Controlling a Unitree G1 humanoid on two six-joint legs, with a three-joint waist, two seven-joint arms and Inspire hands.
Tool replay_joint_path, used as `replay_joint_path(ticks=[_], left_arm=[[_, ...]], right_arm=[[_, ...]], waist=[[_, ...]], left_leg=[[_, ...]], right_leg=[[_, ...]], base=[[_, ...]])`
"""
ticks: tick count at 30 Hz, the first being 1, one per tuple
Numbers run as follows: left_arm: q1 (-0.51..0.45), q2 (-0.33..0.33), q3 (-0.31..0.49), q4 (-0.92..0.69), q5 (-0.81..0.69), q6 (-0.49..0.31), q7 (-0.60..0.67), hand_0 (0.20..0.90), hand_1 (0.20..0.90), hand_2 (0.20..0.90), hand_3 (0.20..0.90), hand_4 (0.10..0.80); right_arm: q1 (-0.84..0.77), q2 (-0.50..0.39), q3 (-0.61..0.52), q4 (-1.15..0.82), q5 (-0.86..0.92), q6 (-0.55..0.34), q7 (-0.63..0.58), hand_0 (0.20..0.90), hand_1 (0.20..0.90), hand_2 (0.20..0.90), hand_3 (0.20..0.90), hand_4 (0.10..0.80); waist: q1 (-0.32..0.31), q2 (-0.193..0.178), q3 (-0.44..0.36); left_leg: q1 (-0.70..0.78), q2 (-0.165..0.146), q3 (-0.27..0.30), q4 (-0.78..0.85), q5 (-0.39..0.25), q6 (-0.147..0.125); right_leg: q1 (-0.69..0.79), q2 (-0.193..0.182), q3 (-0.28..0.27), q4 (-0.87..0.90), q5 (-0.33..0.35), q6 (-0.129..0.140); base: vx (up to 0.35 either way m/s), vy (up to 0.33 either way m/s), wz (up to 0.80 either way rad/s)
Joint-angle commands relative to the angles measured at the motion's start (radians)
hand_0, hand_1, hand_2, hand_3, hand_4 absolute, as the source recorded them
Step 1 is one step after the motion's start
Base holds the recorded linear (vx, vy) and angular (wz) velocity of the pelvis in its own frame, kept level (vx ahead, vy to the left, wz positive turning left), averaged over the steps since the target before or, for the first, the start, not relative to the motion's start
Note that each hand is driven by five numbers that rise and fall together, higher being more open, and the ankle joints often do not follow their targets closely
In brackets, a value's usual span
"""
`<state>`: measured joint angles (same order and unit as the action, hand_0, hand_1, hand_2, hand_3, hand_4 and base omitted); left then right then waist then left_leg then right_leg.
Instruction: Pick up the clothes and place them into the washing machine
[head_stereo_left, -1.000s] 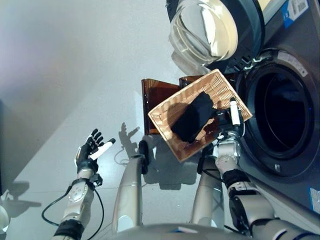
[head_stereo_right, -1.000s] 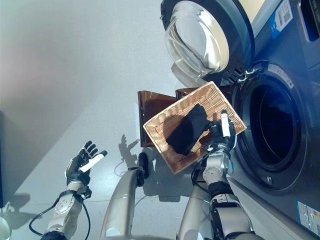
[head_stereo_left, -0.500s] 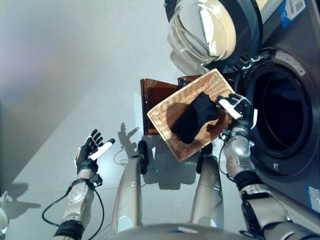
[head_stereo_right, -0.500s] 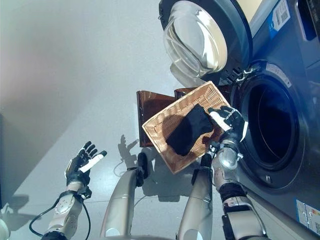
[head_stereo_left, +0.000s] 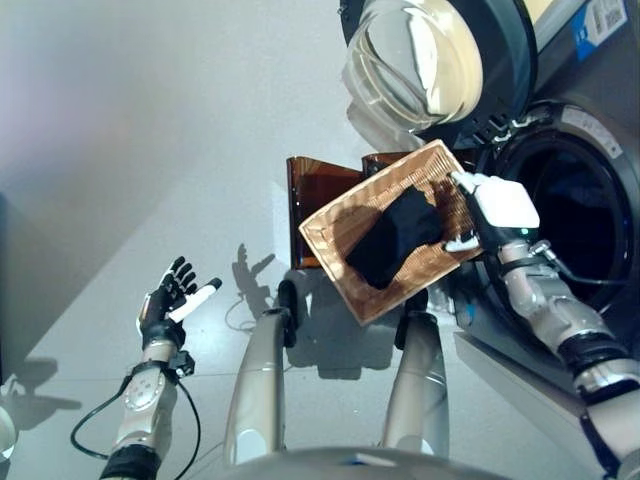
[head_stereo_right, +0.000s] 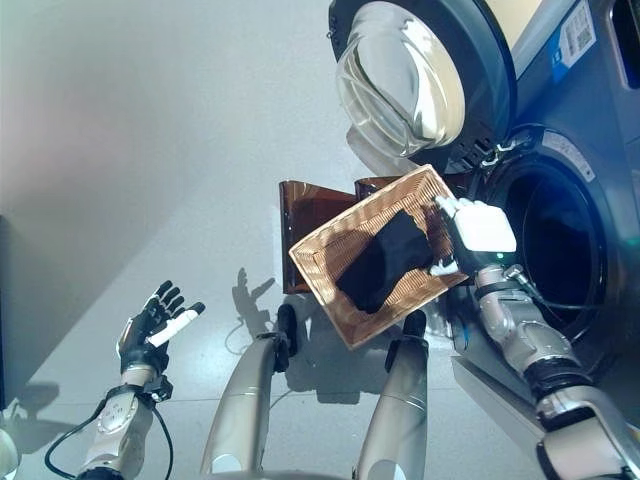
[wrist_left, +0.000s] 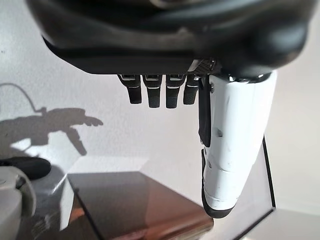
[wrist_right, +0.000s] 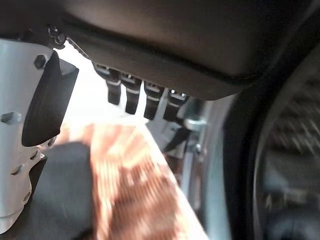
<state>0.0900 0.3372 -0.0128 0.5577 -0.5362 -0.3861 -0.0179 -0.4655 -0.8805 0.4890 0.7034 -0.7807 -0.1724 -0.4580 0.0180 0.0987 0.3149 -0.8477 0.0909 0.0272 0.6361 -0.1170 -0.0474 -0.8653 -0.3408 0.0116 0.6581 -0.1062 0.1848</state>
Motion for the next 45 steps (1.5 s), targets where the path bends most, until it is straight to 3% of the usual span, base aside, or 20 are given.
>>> replay_joint_path(ticks=[1, 10, 20, 27, 35, 45], left_arm=[[0.05, 0.104, 0.033, -0.033, -0.012, -0.088, -0.017, 0.9, 0.9, 0.9, 0.9, 0.8], [0.057, 0.103, 0.003, -0.039, -0.033, -0.082, -0.02, 0.9, 0.9, 0.9, 0.9, 0.8], [0.057, 0.096, 0.015, -0.053, -0.023, -0.097, 0.009, 0.9, 0.9, 0.9, 0.9, 0.8], [0.056, 0.103, 0.011, -0.051, -0.032, -0.098, -0.001, 0.9, 0.9, 0.9, 0.9, 0.8], [0.061, 0.111, -0.012, -0.058, -0.05, -0.096, -0.012, 0.9, 0.9, 0.9, 0.9, 0.8], [0.067, 0.118, -0.014, -0.053, -0.065, -0.097, -0.018, 0.9, 0.9, 0.9, 0.9, 0.8]], right_arm=[[-0.109, -0.071, 0.061, -0.003, -0.119, 0.009, -0.055, 0.9, 0.9, 0.9, 0.9, 0.8], [-0.201, -0.036, 0.21, 0.003, -0.184, 0.017, -0.035, 0.9, 0.9, 0.9, 0.9, 0.8], [-0.204, -0.019, 0.172, -0.038, -0.202, 0.058, -0.094, 0.9, 0.9, 0.9, 0.9, 0.8], [-0.223, -0.037, 0.233, -0.082, -0.227, 0.032, -0.069, 0.9, 0.9, 0.9, 0.9, 0.8], [-0.318, 0.026, 0.351, 0.007, -0.242, 0.035, -0.052, 0.9, 0.9, 0.9, 0.9, 0.8], [-0.396, 0.051, 0.422, 0.118, -0.275, 0.065, -0.048, 0.9, 0.9, 0.9, 0.9, 0.8]], waist=[[0.011, -0.006, -0.038], [0.017, -0.001, -0.033], [0.021, 0.0, -0.029], [0.024, -0.004, -0.03], [0.036, 0.002, -0.031], [0.048, 0.0, -0.029]], left_leg=[[0.044, 0.036, -0.046, -0.013, -0.015, -0.072], [0.041, 0.037, -0.045, -0.009, -0.011, -0.075], [0.041, 0.033, -0.054, -0.007, -0.008, -0.073], [0.041, 0.032, -0.054, -0.005, -0.01, -0.074], [0.031, 0.032, -0.058, 0.007, -0.011, -0.074], [0.017, 0.026, -0.063, 0.007, -0.004, -0.076]], right_leg=[[0.003, -0.026, 0.037, -0.065, 0.147, 0.013], [0.002, -0.021, 0.04, -0.057, 0.141, 0.009], [0.003, -0.019, 0.038, -0.049, 0.139, 0.007], [0.003, -0.018, 0.038, -0.046, 0.136, 0.006], [-0.008, -0.016, 0.042, -0.035, 0.132, 0.004], [-0.012, -0.017, 0.039, -0.032, 0.131, 0.001]], base=[[0.0, 0.0, 0.0], [0.0, 0.0, 0.0], [0.0, 0.0, 0.0], [0.0, 0.0, 0.0], [0.0, 0.0, 0.0], [0.0, 0.0, 0.0]])
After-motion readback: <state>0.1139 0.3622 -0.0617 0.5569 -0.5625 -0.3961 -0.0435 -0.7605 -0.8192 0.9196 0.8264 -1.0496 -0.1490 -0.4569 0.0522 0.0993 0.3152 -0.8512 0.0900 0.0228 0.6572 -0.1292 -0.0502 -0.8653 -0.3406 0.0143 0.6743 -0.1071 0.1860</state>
